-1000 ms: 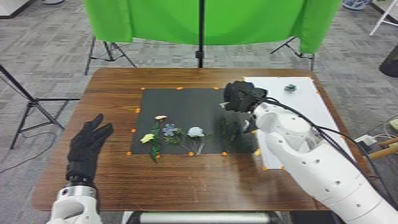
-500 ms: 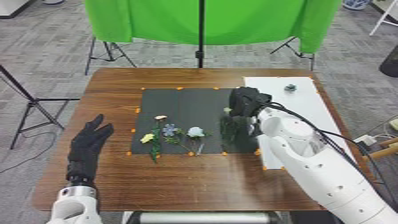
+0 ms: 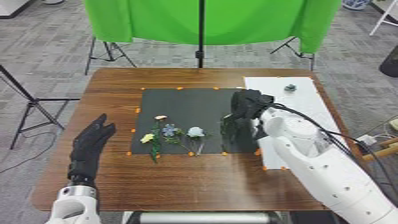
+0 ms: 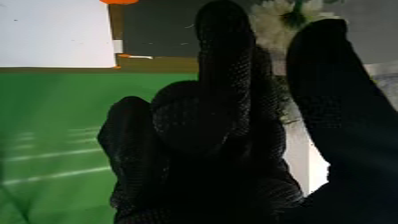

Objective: Arrange flowers

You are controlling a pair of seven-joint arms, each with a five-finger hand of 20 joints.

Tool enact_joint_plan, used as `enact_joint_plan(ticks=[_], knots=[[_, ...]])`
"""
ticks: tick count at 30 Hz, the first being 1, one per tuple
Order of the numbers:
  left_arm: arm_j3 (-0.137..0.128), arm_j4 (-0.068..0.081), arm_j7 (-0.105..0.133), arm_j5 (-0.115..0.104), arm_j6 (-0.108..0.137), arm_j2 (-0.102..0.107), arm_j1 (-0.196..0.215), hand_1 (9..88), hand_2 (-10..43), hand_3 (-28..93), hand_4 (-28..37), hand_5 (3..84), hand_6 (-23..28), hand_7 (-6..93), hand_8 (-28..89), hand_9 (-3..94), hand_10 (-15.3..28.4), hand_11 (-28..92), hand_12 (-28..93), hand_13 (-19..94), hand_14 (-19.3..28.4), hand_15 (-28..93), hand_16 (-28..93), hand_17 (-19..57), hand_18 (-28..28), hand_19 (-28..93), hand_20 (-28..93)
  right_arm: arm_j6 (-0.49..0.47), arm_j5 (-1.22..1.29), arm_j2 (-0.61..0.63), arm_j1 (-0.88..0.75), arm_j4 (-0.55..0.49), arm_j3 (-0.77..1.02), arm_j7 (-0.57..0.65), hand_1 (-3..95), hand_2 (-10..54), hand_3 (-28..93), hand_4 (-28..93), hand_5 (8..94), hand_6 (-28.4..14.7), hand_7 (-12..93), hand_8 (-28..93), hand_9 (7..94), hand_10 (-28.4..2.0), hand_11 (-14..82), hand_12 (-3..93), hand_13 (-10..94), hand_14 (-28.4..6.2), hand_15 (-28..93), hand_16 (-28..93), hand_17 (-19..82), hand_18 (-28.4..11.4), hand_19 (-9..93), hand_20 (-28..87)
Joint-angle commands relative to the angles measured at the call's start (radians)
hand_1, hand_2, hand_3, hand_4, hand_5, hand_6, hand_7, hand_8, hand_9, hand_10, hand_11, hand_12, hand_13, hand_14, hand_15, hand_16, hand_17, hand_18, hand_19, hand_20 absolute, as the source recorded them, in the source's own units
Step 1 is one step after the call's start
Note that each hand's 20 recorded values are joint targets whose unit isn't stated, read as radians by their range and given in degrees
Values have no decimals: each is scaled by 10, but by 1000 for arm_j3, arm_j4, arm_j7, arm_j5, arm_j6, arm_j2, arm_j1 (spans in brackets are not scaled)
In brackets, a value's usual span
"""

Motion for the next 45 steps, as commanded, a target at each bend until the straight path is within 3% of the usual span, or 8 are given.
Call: enact_joint_plan(ticks=[1, 9, 14, 19, 26, 31, 38, 45], knots=[[-3, 5, -13, 6, -17, -1, 9, 283, -48, 623, -229, 387, 34, 67, -58, 449, 117, 130, 114, 344, 141, 100, 41, 35, 124, 40, 196, -86, 46, 34, 5, -73, 10, 3, 385, -95, 650, -208, 657, 23, 197, -101, 845, -117, 281, 243, 875, -26, 605, 341, 608, -125, 932, 562], [-10, 2, -11, 7, -9, -1, 12, 284, -48, 620, -224, 386, 34, 68, -58, 448, 116, 128, 115, 343, 140, 100, 42, 35, 124, 40, 196, -210, 134, 27, 38, -156, 91, 77, 373, -95, 634, -194, 639, 14, 172, -96, 846, -122, 280, 244, 880, -27, 608, 338, 609, -130, 932, 566], [-9, 2, -7, 6, -10, -4, 15, 284, -47, 619, -225, 386, 34, 68, -59, 449, 117, 129, 115, 342, 141, 100, 42, 34, 124, 40, 197, -75, 134, 7, 76, -148, 135, 150, 379, -95, 625, -175, 641, 5, 161, -89, 845, -131, 271, 243, 877, -34, 609, 341, 609, -130, 932, 571], [-6, 3, -5, 11, -11, -5, 11, 283, -45, 618, -224, 387, 34, 69, -59, 448, 117, 128, 115, 342, 141, 100, 42, 35, 124, 40, 197, 118, -71, -35, 144, 29, 121, 195, 373, -95, 620, -149, 641, -3, 155, -83, 789, -146, 222, 230, 848, -54, 610, 343, 594, -136, 932, 570], [-3, 3, -6, 29, -8, -12, 13, 282, -43, 618, -224, 390, 34, 71, -59, 448, 117, 128, 115, 341, 141, 99, 42, 35, 124, 40, 197, -73, -176, -122, 217, 263, 157, 201, 338, -95, 629, -142, 466, -38, 104, -61, 533, -203, 77, 199, 752, -91, 638, 331, 551, -149, 932, 538], [-2, 3, -8, 50, -16, -13, 10, 281, -40, 617, -224, 391, 35, 69, -60, 448, 116, 128, 115, 341, 141, 99, 42, 34, 124, 40, 197, -144, -293, -199, 247, 422, 193, 223, 330, -95, 624, -145, 439, -30, 100, -58, 513, -208, 66, 196, 748, -94, 641, 319, 543, -156, 932, 521], [-4, 3, -8, 44, -17, -14, 13, 278, -38, 618, -225, 393, 35, 69, -60, 448, 116, 129, 116, 341, 141, 99, 42, 34, 124, 40, 196, -220, -352, -245, 258, 538, 264, 300, 336, -95, 617, -148, 391, -24, 84, -59, 464, -226, 52, 174, 748, -96, 637, 298, 538, -157, 931, 475], [-7, 3, -7, 40, -19, -13, 15, 277, -38, 620, -226, 395, 36, 68, -60, 449, 116, 128, 115, 341, 141, 99, 42, 34, 124, 40, 196, -63, -346, -244, 201, 555, 312, 285, 388, -95, 615, -150, 414, -15, 108, -63, 525, -215, 69, 172, 786, -77, 637, 285, 565, -144, 932, 457]])
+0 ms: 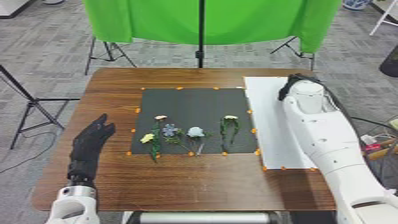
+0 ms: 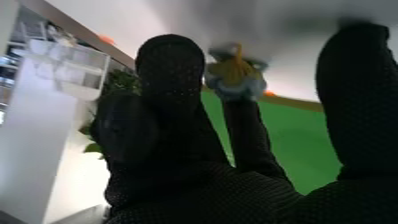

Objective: Arrange flowers

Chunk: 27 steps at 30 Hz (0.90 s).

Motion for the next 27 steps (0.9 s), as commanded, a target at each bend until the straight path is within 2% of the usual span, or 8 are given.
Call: enact_joint_plan(ticks=[1, 5, 7, 8, 11, 20, 23, 27], knots=[[-1, 4, -6, 2, -13, -9, 13, 277, -38, 619, -226, 395, 36, 68, -59, 448, 116, 128, 115, 341, 141, 99, 42, 34, 124, 40, 196, 185, -1, 12, -70, 11, 45, -33, 410, -95, 615, -152, 435, -10, 122, -71, 572, -200, 80, 174, 801, -68, 637, 285, 578, -138, 932, 470], [2, 4, -6, 3, -16, -11, 15, 276, -38, 621, -227, 395, 36, 68, -59, 448, 116, 128, 115, 341, 141, 99, 42, 34, 124, 40, 196, 327, 13, 21, -117, 13, 48, -83, 502, -95, 629, -177, 578, 9, 178, -94, 748, -147, 157, 183, 863, -35, 631, 292, 624, -116, 932, 515], [2, 3, -7, 3, -16, -12, 16, 277, -37, 620, -227, 395, 35, 68, -59, 448, 117, 128, 115, 341, 141, 99, 42, 34, 124, 40, 196, 392, 48, 33, -138, 3, 40, -94, 538, -95, 608, -191, 612, 9, 189, -20, 810, -126, 132, 249, 877, -30, 628, 302, 637, -111, 932, 526], [2, 3, -5, 0, -14, -11, 16, 277, -36, 619, -228, 395, 35, 69, -59, 449, 117, 128, 115, 341, 141, 99, 42, 34, 123, 39, 196, 412, 42, 42, -148, -10, 37, -102, 589, -95, 555, -181, 678, 1, 205, 44, 841, -116, 100, 289, 896, -22, 621, 311, 655, -109, 932, 541], [2, 3, -8, 2, -17, -7, 11, 274, -31, 616, -230, 395, 36, 68, -59, 449, 117, 128, 115, 340, 141, 99, 42, 34, 123, 39, 196, 455, 136, 108, -190, -116, 8, -87, 634, -95, 534, -171, 759, -7, 224, 79, 910, -102, 113, 316, 922, -17, 613, 310, 676, -107, 932, 550], [-1, 7, -15, 2, -28, 5, 3, 270, -30, 620, -231, 397, 34, 70, -60, 449, 117, 129, 116, 341, 142, 99, 43, 34, 123, 39, 197, 444, 459, 288, -457, -652, 18, -29, 634, -95, 544, -165, 777, -10, 221, 95, 929, -90, 125, 332, 934, -11, 606, 319, 691, -103, 932, 557], [-2, 8, -19, 0, -32, 6, 1, 269, -30, 621, -232, 397, 35, 70, -60, 449, 117, 129, 116, 342, 142, 99, 43, 34, 123, 39, 196, 434, 498, 276, -544, -738, 19, -49, 633, -95, 545, -163, 779, -11, 218, 97, 930, -89, 125, 335, 935, -10, 605, 321, 692, -101, 932, 557], [1, 11, -23, 2, -33, 7, -7, 266, -29, 622, -234, 397, 34, 70, -60, 449, 118, 129, 115, 341, 142, 99, 42, 34, 123, 40, 197, 431, 510, 216, -589, -770, -19, -66, 633, -95, 544, -161, 780, -11, 215, 101, 931, -88, 127, 338, 936, -9, 603, 324, 693, -100, 932, 559]])
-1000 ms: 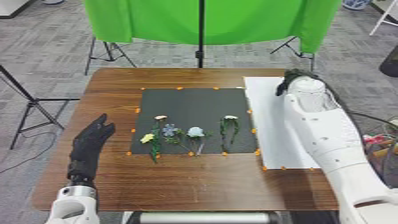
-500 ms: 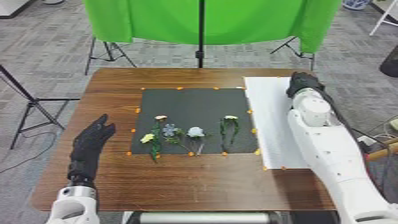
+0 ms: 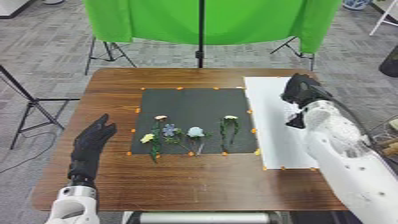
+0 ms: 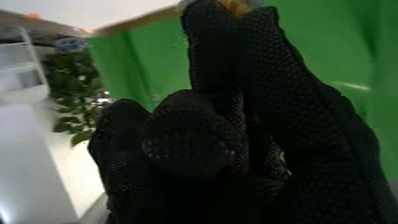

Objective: Arrange flowers

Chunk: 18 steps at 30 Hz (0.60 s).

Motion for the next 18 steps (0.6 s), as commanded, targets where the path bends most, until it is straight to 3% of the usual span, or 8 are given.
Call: enact_joint_plan(ticks=[1, 10, 18], knots=[[2, 11, -19, 3, -18, 4, -6, 266, -28, 622, -234, 396, 34, 70, -60, 449, 118, 128, 115, 341, 142, 99, 42, 34, 123, 40, 197, -3, 17, -96, -158, -156, -51, -46, 634, -95, 543, -162, 780, -11, 214, 102, 931, -88, 128, 339, 936, -8, 602, 325, 693, -100, 932, 559], [20, 24, -25, 14, -35, -3, -28, 262, -28, 624, -236, 396, 35, 69, -60, 449, 117, 129, 115, 341, 142, 99, 43, 34, 123, 40, 197, -11, -35, -217, -141, -80, -120, -66, 625, -95, 544, -159, 775, -8, 215, 105, 926, -86, 133, 341, 934, -6, 600, 331, 692, -97, 932, 561], [15, 18, -25, 9, -16, -4, -16, 262, -27, 624, -237, 396, 35, 68, -59, 448, 118, 128, 115, 341, 142, 99, 43, 34, 123, 40, 197, 16, -11, -205, -184, -112, -94, -69, 620, -95, 545, -158, 770, -7, 222, 102, 920, -96, 140, 337, 930, -7, 601, 335, 688, -99, 932, 566]])
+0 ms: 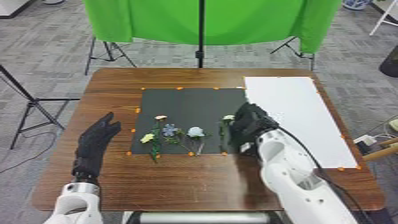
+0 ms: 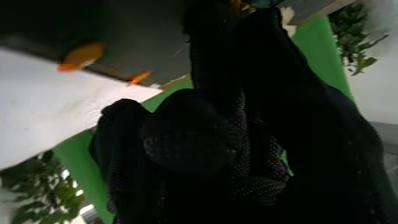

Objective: Arrange flowers

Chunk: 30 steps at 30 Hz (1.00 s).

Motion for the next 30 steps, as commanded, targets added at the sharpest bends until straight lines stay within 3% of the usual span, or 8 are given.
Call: enact_joint_plan(ticks=[1, 11, 20, 23, 26, 28, 30], knots=[[-2, 3, -12, 4, 2, -8, 15, 262, -27, 625, -236, 396, 35, 69, -59, 448, 118, 128, 115, 341, 142, 99, 43, 34, 123, 40, 197, 27, 15, 26, -44, -55, 23, -8, 619, -95, 546, -158, 770, -7, 223, 100, 920, -96, 141, 335, 930, -7, 601, 334, 688, -98, 932, 566], [-3, 1, -11, 4, -3, -9, 19, 262, -27, 625, -237, 397, 35, 68, -59, 448, 117, 128, 115, 341, 142, 99, 43, 34, 123, 40, 196, 75, -14, 49, -51, -77, 34, -31, 621, -95, 546, -158, 768, -7, 229, 100, 918, -98, 151, 331, 930, -5, 602, 335, 687, -99, 932, 568], [-9, 1, -1, 3, -11, -13, 26, 259, -32, 629, -234, 395, 36, 67, -59, 447, 117, 127, 115, 340, 142, 98, 43, 34, 123, 39, 196, -21, -35, 67, -74, -87, 63, -47, 596, -95, 554, -155, 742, -3, 232, 92, 888, -108, 149, 341, 915, -9, 611, 341, 673, -102, 932, 574], [-10, 1, -1, 8, -15, -13, 28, 257, -38, 632, -233, 393, 34, 66, -59, 447, 117, 127, 116, 340, 142, 98, 43, 33, 124, 39, 196, -62, -27, 76, -78, -99, 77, -55, 570, -95, 543, -147, 714, -1, 231, 82, 861, -118, 164, 326, 902, -14, 618, 338, 662, -105, 932, 575], [-11, 4, 1, 16, -21, -14, 23, 255, -46, 636, -231, 392, 34, 66, -58, 447, 117, 127, 116, 339, 142, 98, 43, 33, 125, 40, 196, -77, -35, 84, -80, -107, 84, -65, 505, -95, 575, -149, 682, -1, 206, 60, 830, -130, 224, 246, 897, -16, 615, 337, 655, -105, 932, 569], [-12, 5, 5, 18, -25, -14, 23, 252, -54, 637, -229, 387, 33, 64, -58, 446, 117, 125, 116, 338, 142, 98, 43, 32, 126, 39, 196, -80, -24, 88, -79, -113, 88, -62, 442, -95, 631, -167, 667, 4, 205, -60, 824, -134, 235, 227, 895, -18, 612, 334, 653, -104, 932, 560], [-12, 4, 5, 23, -22, -13, 24, 250, -64, 640, -224, 383, 33, 62, -57, 445, 117, 124, 116, 337, 143, 97, 43, 32, 128, 38, 195, -93, -27, 93, -79, -119, 95, -71, 403, -95, 633, -171, 661, 0, 198, -93, 826, -133, 237, 226, 896, -17, 608, 333, 651, -105, 932, 556]])
